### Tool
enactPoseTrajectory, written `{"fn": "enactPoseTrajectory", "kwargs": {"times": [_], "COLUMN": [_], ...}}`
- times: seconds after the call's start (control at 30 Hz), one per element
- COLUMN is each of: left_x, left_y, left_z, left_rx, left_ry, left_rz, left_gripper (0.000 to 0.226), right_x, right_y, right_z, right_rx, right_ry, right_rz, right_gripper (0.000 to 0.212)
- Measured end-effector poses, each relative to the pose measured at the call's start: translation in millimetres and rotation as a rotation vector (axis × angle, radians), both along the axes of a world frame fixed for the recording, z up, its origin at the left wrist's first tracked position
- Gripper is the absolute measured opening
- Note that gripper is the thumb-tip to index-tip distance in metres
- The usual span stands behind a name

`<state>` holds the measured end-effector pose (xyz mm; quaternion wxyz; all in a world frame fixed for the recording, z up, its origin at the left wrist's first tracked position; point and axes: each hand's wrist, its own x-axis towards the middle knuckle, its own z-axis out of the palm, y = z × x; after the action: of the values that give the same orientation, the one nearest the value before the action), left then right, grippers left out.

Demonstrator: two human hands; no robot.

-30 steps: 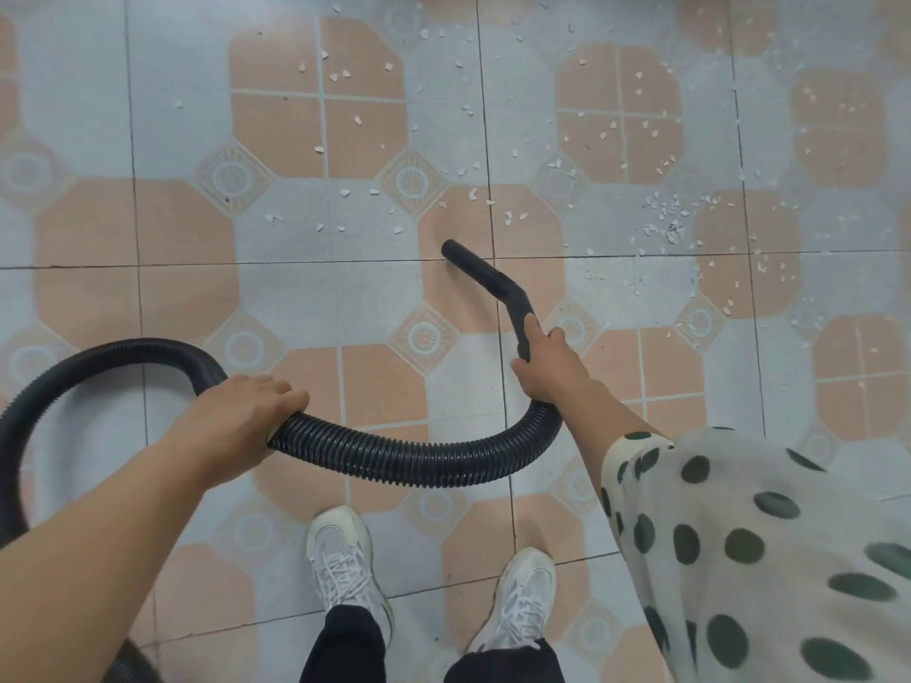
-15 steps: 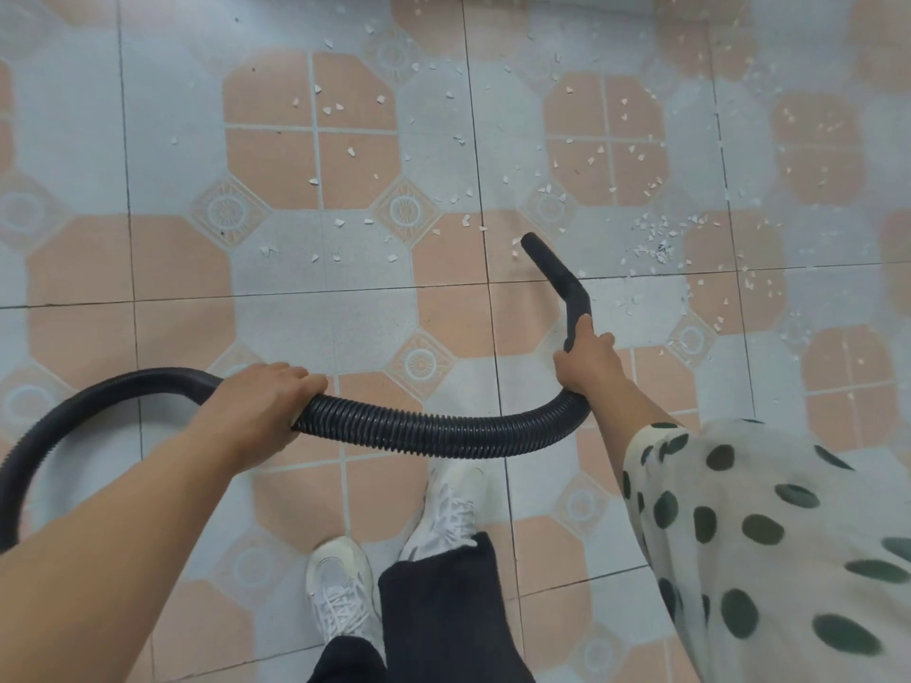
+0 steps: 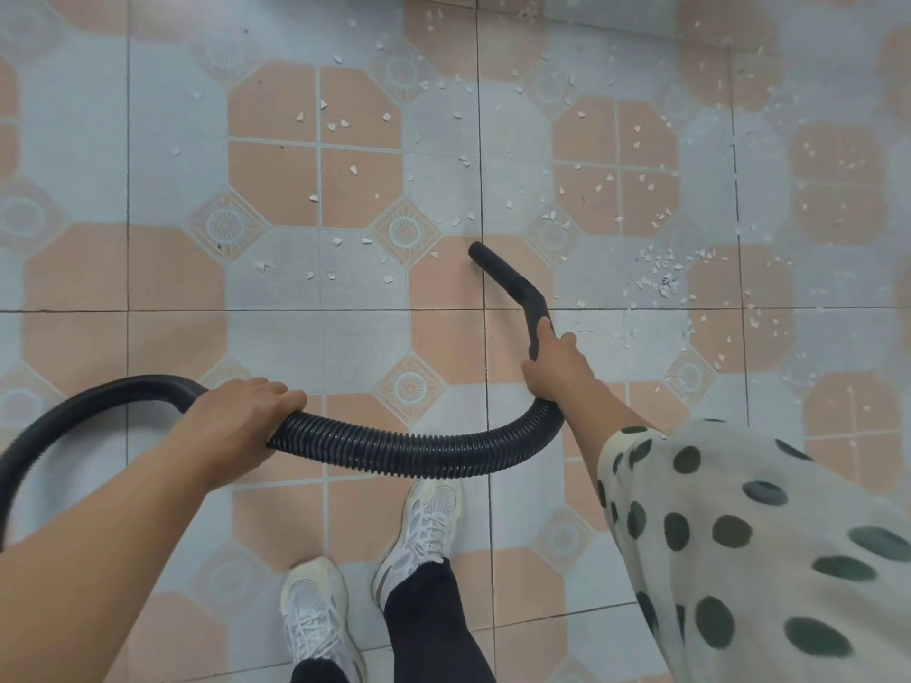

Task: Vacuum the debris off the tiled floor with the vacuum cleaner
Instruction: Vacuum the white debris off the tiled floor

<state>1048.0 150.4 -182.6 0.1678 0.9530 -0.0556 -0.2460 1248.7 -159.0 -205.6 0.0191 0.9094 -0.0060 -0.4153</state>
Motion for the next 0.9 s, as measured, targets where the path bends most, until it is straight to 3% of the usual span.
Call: {"fn": "enactPoseTrajectory", "kwargs": {"times": [0.23, 0.57, 0.9], "left_x": [7.1, 28.6, 3.3], "left_y": [-1.9, -2.2, -4.0], "left_z": [-3.3, -17.6, -10.4], "left_rx": [-0.012, -0.006, -0.001], "left_ry": [-0.003, -0.049, -0.001], "left_rz": [0.061, 0.147, 0.048], "left_gripper": [0.038, 0.026, 0.039], "right_x": [34.3, 69.5, 35.7], "right_y": [15.1, 12.3, 18.0], "right_z": [-4.7, -15.4, -3.2], "right_rx": [-0.011, -0.052, 0.015], "right_ry": [-0.042, -0.106, -0.016], "right_rz": [0.046, -0.086, 0.161], "right_gripper": [0.071, 0.069, 0.07]}}
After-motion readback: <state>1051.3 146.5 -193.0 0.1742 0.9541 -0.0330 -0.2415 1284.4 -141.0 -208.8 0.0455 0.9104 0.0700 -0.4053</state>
